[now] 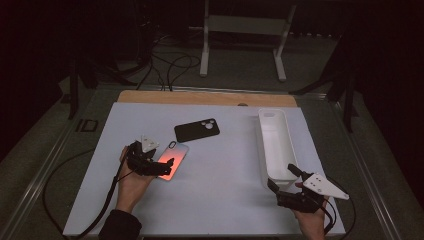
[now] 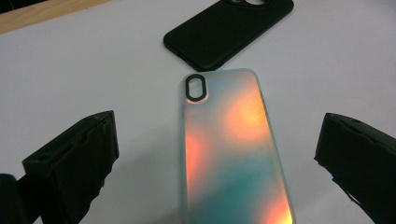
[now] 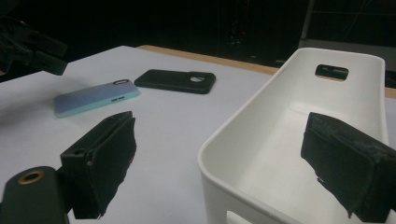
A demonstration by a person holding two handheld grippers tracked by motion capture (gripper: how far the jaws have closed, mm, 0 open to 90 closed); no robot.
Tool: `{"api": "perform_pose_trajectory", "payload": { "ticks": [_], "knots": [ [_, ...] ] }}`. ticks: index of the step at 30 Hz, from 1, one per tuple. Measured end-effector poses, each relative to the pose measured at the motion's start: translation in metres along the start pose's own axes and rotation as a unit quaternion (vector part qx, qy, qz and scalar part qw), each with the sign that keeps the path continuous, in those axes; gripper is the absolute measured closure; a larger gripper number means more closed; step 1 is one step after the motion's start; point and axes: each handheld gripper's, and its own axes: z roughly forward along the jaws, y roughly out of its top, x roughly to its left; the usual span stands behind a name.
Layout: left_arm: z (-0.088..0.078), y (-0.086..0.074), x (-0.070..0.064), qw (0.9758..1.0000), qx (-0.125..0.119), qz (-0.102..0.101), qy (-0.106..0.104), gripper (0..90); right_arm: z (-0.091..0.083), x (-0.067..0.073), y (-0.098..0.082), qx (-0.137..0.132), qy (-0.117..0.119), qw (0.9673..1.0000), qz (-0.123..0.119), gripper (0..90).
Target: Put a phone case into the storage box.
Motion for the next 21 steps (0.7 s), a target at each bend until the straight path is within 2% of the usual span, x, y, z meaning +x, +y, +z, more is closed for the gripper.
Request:
{"api": "perform_pose_trajectory", "payload": {
  "ticks": [4, 12, 21],
  "knots": [
    [0.006, 0.000, -0.001, 1.0000, 0.007, -0.001, -0.001, 0.0, 0.000, 0.000, 0.000, 0.000, 0.000, 1.0000, 0.000, 10.0],
    [0.021, -0.002, -0.002, 0.9994, 0.035, -0.004, -0.004, 0.0, 0.000, 0.000, 0.000, 0.001, 0.000, 1.0000, 0.001, 10.0],
    [0.037, -0.005, -0.004, 0.9972, 0.071, -0.013, -0.020, 0.0, 0.001, 0.001, -0.001, 0.003, -0.002, 1.0000, 0.000, 10.0]
  ]
}}
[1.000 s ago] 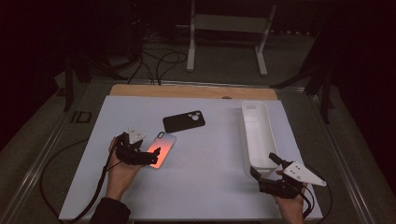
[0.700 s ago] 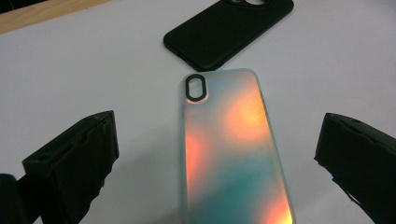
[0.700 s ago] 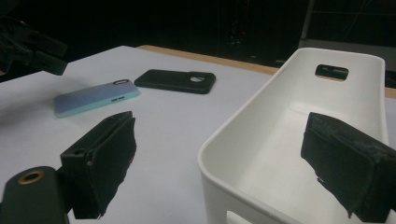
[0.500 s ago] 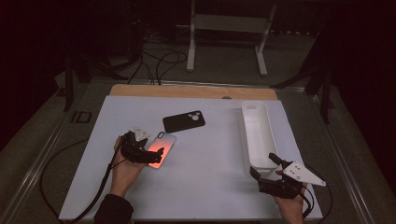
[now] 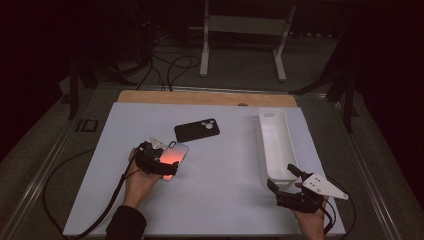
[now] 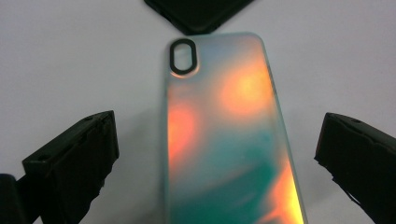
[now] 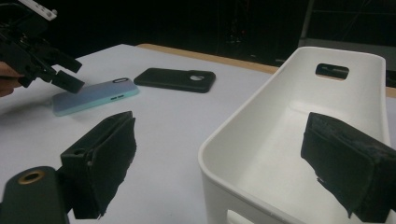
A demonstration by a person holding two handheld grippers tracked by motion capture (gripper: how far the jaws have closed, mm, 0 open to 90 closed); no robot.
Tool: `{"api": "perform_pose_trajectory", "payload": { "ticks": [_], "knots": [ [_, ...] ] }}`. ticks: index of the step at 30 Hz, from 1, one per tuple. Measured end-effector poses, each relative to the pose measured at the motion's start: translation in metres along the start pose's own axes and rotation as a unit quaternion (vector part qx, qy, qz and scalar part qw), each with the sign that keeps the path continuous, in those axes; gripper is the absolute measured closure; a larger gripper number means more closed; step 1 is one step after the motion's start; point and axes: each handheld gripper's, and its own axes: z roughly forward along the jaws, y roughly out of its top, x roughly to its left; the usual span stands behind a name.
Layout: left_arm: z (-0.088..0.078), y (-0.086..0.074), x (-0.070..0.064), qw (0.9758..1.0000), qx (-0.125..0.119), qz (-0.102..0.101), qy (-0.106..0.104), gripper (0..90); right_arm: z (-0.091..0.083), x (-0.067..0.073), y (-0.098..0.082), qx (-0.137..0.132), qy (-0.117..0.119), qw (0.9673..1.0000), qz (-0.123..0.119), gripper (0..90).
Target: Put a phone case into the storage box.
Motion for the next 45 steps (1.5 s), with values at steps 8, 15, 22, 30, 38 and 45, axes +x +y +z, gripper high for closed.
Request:
{"api": "perform_pose_trajectory", "payload": {
  "ticks": [8, 15, 22, 30, 38, 45],
  "knots": [
    [0.014, -0.002, -0.004, 0.9992, 0.041, 0.001, 0.002, 0.0, 0.000, 0.000, 0.000, 0.001, -0.001, 1.0000, 0.000, 10.0],
    [0.019, -0.003, -0.004, 0.9984, 0.056, 0.004, 0.009, 0.6, 0.000, 0.000, 0.000, 0.001, -0.003, 1.0000, 0.001, 10.0],
    [0.022, -0.004, -0.004, 0.9982, 0.060, 0.008, 0.002, 2.6, 0.000, 0.000, 0.000, 0.001, -0.003, 1.0000, 0.001, 10.1],
    [0.021, -0.003, -0.003, 0.9977, 0.067, 0.006, -0.010, 10.8, 0.000, -0.001, -0.001, 0.002, -0.004, 1.0000, -0.001, 10.0],
    [0.021, -0.002, -0.003, 0.9974, 0.070, 0.006, -0.011, 11.9, 0.000, 0.000, -0.001, 0.002, -0.005, 1.0000, -0.001, 10.1],
    [0.020, -0.001, -0.003, 0.9973, 0.072, 0.002, -0.011, 14.8, 0.001, -0.001, -0.001, 0.004, -0.005, 1.0000, -0.001, 10.1]
  ]
}}
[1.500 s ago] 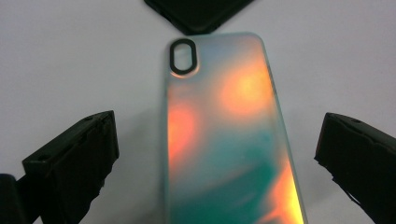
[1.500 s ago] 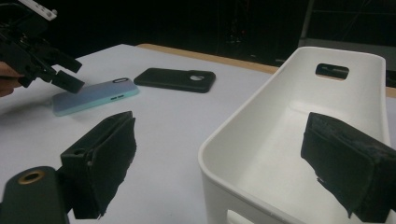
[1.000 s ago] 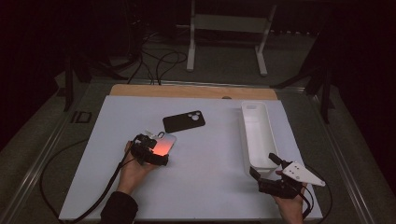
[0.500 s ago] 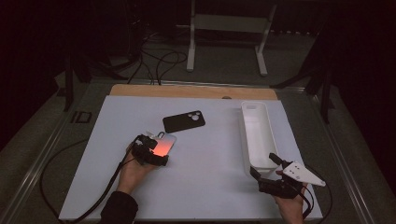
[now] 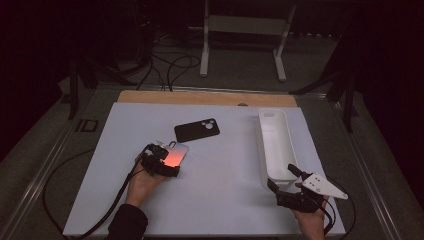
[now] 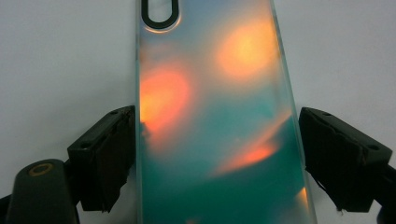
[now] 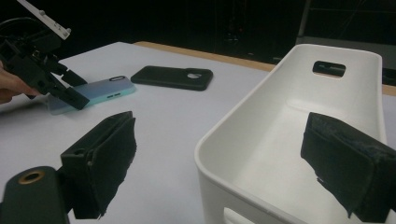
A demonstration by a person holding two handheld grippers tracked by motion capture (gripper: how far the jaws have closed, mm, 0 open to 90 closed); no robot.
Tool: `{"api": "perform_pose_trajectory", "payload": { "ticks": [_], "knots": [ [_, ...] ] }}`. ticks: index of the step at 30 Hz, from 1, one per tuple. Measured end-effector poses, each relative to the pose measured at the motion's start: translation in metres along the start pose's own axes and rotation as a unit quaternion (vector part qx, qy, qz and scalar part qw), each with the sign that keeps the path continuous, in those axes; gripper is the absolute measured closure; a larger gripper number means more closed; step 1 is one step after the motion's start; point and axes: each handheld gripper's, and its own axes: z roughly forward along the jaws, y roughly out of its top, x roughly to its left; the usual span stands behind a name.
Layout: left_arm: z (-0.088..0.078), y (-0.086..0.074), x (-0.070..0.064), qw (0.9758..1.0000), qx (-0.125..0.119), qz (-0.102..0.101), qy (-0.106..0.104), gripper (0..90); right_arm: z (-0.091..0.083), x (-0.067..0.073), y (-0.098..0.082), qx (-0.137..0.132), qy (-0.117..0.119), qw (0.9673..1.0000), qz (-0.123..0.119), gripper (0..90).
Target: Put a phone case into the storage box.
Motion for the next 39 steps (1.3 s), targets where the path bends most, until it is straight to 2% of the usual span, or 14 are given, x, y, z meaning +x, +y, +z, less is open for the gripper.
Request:
{"api": "perform_pose_trajectory", "payload": {
  "ticks": [18, 32, 39],
  "knots": [
    [-0.005, -0.001, -0.002, 0.9998, -0.014, -0.007, 0.007, 16.5, 0.000, -0.001, 0.000, 0.003, 0.002, 1.0000, 0.001, 10.2],
    [-0.029, -0.001, -0.004, 0.9976, -0.067, -0.009, 0.018, 16.6, 0.001, -0.002, 0.002, 0.003, 0.002, 1.0000, 0.009, 10.1],
    [-0.044, 0.001, -0.009, 0.9952, -0.097, 0.004, 0.016, 16.6, 0.001, -0.006, 0.004, -0.001, 0.007, 0.9997, 0.024, 10.0]
  ]
}}
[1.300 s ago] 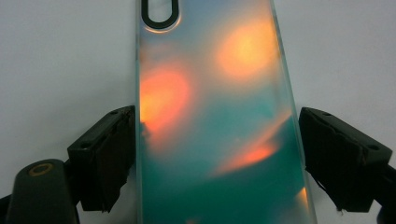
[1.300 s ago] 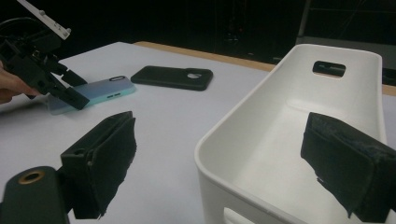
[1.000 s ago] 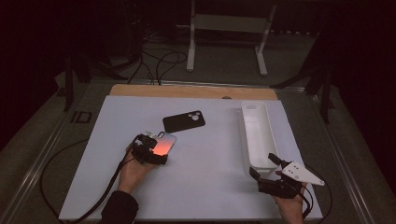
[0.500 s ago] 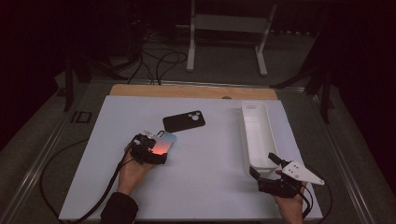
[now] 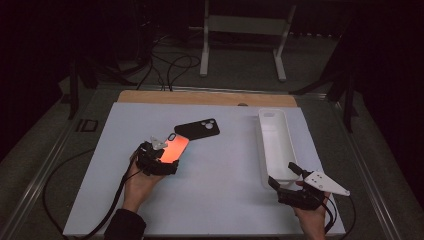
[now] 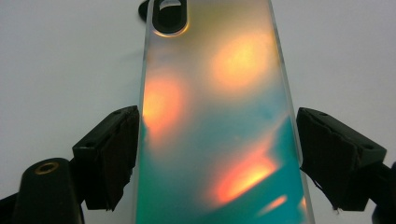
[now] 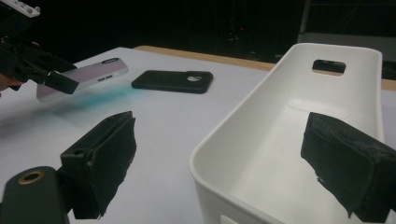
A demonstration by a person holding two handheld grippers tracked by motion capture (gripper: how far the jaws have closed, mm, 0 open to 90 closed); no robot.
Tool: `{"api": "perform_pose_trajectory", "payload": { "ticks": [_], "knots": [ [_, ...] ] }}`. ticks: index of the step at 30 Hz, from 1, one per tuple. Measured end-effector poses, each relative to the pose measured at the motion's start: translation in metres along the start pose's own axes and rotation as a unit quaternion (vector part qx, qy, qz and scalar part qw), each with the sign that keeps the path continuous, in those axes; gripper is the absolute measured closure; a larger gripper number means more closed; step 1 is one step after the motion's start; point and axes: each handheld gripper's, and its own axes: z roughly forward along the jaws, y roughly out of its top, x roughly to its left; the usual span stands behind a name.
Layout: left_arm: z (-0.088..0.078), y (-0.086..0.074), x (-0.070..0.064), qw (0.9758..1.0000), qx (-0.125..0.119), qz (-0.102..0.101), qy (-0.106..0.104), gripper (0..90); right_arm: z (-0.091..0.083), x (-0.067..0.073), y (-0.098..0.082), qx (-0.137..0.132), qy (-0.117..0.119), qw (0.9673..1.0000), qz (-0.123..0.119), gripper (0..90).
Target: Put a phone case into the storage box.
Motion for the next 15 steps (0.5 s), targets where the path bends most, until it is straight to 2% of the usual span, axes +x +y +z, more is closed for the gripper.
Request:
{"api": "perform_pose_trajectory", "payload": {
  "ticks": [2, 3, 8, 10, 15],
  "knots": [
    [-0.002, 0.001, -0.001, 1.0000, -0.002, 0.004, 0.000, 16.6, 0.000, 0.000, 0.000, 0.001, 0.000, 1.0000, 0.001, 9.9],
    [-0.005, 0.003, -0.003, 0.9999, -0.010, 0.008, 0.001, 16.6, 0.001, 0.000, 0.001, 0.002, 0.001, 1.0000, 0.001, 9.9],
    [-0.015, 0.008, -0.007, 0.9995, -0.024, 0.019, -0.010, 16.5, 0.005, 0.002, 0.010, 0.014, 0.006, 0.9999, -0.007, 9.6],
    [-0.018, 0.011, -0.008, 0.9992, -0.031, 0.017, -0.016, 16.6, 0.007, 0.002, 0.014, 0.015, 0.006, 0.9998, -0.012, 9.6],
    [-0.026, 0.016, -0.013, 0.9982, -0.049, 0.020, -0.026, 16.6, 0.011, 0.000, 0.025, 0.010, 0.017, 0.9998, -0.003, 9.6]
  ]
}}
